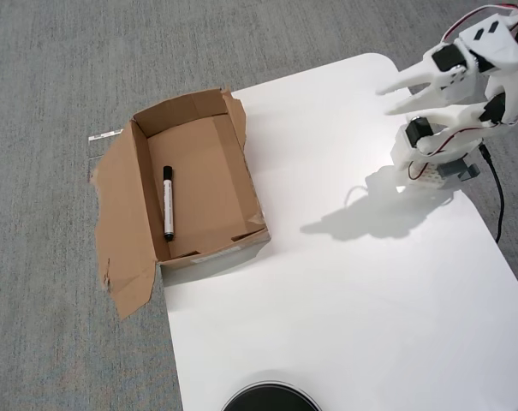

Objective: Grasp a pen and put it in the box.

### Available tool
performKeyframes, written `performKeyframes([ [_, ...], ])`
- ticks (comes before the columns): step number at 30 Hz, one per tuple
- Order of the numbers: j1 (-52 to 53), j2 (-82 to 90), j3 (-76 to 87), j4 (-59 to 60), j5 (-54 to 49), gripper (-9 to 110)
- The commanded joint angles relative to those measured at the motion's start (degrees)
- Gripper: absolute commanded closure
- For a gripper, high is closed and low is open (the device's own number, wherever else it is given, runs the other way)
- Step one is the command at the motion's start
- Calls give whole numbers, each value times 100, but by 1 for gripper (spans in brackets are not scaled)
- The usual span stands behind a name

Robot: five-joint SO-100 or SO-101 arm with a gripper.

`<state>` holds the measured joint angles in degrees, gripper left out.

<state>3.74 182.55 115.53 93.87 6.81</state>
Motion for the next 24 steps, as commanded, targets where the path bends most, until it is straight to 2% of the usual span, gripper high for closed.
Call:
performKeyframes([
  [1,-22,299,664,-53,-4,82],
  [6,-22,677,1402,-360,-4,82],
  [18,-22,1389,3722,-2470,-4,82],
  [24,-22,1389,4548,-2733,-4,82],
])
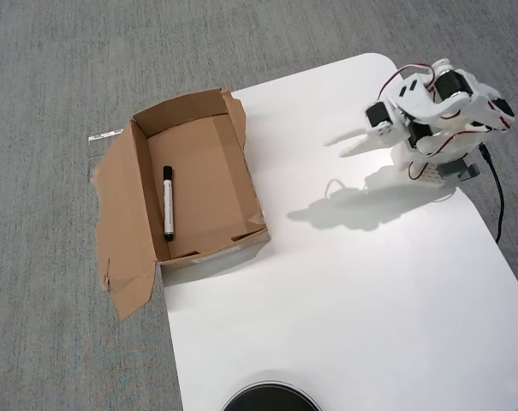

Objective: Grasp a pen and put it in the box.

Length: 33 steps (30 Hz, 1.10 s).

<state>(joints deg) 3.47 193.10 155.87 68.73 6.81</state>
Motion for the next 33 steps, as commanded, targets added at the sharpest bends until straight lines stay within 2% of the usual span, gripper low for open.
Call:
performKeyframes([
  [1,4,334,602,-220,-4,82],
  [14,13,334,1841,-149,-13,82],
  [26,4,334,2131,-114,-22,82],
  [29,4,334,2175,-114,-22,88],
  [33,4,334,2175,-114,-22,103],
])
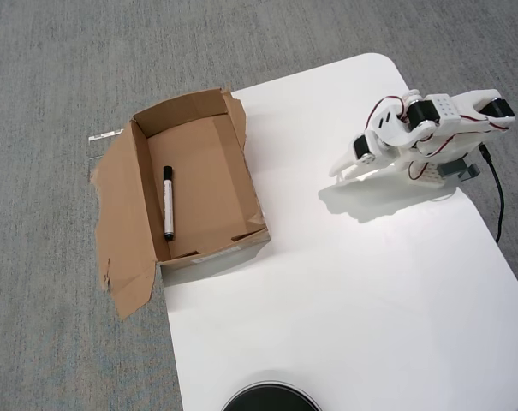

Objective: Grasp a pen and put it in the box.

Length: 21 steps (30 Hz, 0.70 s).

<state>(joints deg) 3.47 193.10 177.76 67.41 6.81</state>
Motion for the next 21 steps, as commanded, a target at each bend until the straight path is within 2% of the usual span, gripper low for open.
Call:
performKeyframes([
  [1,4,334,-13,18,-22,103],
  [21,4,334,-13,18,22,100],
])
